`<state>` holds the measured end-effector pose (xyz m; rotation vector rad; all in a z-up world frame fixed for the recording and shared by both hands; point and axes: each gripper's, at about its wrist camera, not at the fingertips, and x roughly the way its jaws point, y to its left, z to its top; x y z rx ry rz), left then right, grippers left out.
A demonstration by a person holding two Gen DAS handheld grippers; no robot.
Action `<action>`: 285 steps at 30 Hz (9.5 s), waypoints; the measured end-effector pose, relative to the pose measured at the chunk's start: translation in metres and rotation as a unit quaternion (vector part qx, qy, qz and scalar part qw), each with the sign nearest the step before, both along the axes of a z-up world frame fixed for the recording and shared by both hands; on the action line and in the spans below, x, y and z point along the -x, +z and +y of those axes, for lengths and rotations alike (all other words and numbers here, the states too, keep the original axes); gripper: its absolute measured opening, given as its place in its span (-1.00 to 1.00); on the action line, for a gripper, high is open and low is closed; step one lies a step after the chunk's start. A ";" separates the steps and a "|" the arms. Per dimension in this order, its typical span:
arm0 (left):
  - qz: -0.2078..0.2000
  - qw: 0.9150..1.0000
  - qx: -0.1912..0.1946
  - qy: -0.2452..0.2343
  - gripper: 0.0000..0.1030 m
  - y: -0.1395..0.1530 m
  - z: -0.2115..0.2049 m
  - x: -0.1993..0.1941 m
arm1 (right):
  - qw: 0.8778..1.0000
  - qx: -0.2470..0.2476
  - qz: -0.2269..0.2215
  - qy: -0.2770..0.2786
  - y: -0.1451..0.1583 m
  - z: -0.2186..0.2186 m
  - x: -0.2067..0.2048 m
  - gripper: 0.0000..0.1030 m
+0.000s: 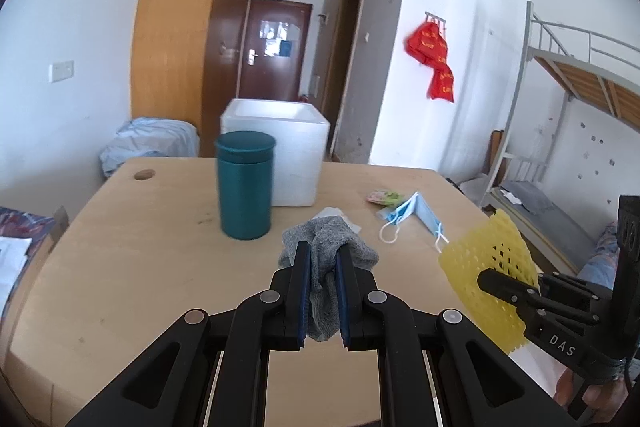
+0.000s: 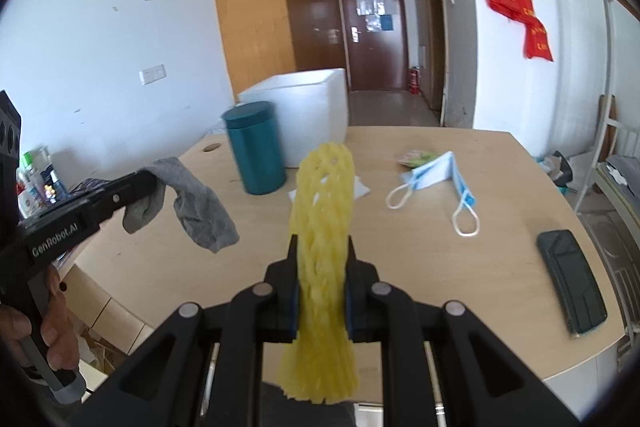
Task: Organize soft objects
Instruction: 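Carry the grey sock and yellow foam net toward the white foam box with both tools, then lower the grey sock into the white foam box and open the left tool, then lower the yellow foam net into the white foam box and open the right tool, then withdraw both open tools from the foam box back toward the table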
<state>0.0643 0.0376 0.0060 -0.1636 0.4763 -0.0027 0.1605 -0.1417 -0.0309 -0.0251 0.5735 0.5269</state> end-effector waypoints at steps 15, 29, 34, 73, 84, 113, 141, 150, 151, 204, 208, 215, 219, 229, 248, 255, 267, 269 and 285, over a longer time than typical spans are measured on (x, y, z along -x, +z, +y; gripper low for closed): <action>-0.035 0.998 -0.015 0.050 -0.76 0.007 0.021 0.064 | 0.998 0.001 -0.037 0.048 0.011 0.040 0.040 -0.61; -0.050 0.996 -0.022 0.070 -0.76 0.010 0.033 0.067 | 0.997 -0.003 -0.067 0.048 0.018 0.060 0.035 -0.61; -0.050 0.996 -0.020 0.071 -0.76 0.012 0.036 0.057 | 0.997 -0.003 -0.067 0.045 0.022 0.064 0.027 -0.61; -0.039 0.998 -0.018 0.052 -0.76 0.039 0.050 -0.047 | 0.998 0.002 -0.061 0.030 0.051 0.077 -0.054 -0.61; -0.041 0.998 -0.022 0.048 -0.76 0.054 0.054 -0.083 | 0.998 0.005 -0.063 0.028 0.061 0.084 -0.082 -0.61; -0.037 0.997 -0.025 0.064 -0.76 0.080 0.073 -0.174 | 0.998 0.018 -0.057 0.035 0.078 0.100 -0.149 -0.61; -0.035 0.998 -0.002 0.052 -0.76 0.084 0.116 -0.269 | 0.996 0.013 -0.068 0.050 0.081 0.134 -0.226 -0.61; -0.026 0.999 0.005 0.039 -0.76 0.072 0.120 -0.301 | 0.997 0.020 -0.048 0.049 0.065 0.141 -0.250 -0.61; -0.025 0.999 0.004 0.038 -0.76 0.072 0.121 -0.304 | 0.998 0.021 -0.047 0.048 0.064 0.142 -0.252 -0.61; -0.045 0.990 0.008 0.132 0.74 0.088 0.164 -0.284 | 0.997 0.033 -0.035 0.063 0.049 0.162 -0.281 -0.61; -0.043 0.990 0.002 0.132 0.74 0.086 0.160 -0.286 | 0.997 0.032 -0.037 0.068 0.046 0.164 -0.284 -0.61; -0.040 0.991 -0.005 0.126 0.74 0.085 0.154 -0.289 | 0.996 0.044 -0.025 0.070 0.036 0.166 -0.289 -0.42; -0.044 0.991 -0.002 0.128 0.74 0.085 0.154 -0.287 | 0.996 0.049 -0.039 0.063 0.040 0.166 -0.283 0.12; -0.044 0.991 0.000 0.126 0.74 0.086 0.156 -0.287 | 0.995 0.051 -0.053 0.063 0.045 0.166 -0.276 0.12; -0.037 0.991 -0.006 0.130 0.74 0.084 0.150 -0.258 | 0.997 0.034 -0.050 0.057 0.054 0.151 -0.244 0.61; -0.041 0.990 -0.007 0.136 0.74 0.090 0.144 -0.219 | 0.996 0.035 -0.045 0.065 0.058 0.149 -0.220 0.77; -0.044 0.990 -0.013 0.133 0.74 0.097 0.120 -0.173 | 0.996 0.040 -0.049 0.066 0.059 0.135 -0.186 0.83; -0.044 0.991 -0.014 0.129 0.74 0.098 0.114 -0.165 | 0.996 0.035 -0.049 0.065 0.059 0.130 -0.178 0.83; -0.028 0.996 -0.021 0.084 0.74 0.071 0.061 -0.092 | 0.998 0.010 -0.052 0.033 0.053 0.076 -0.106 0.83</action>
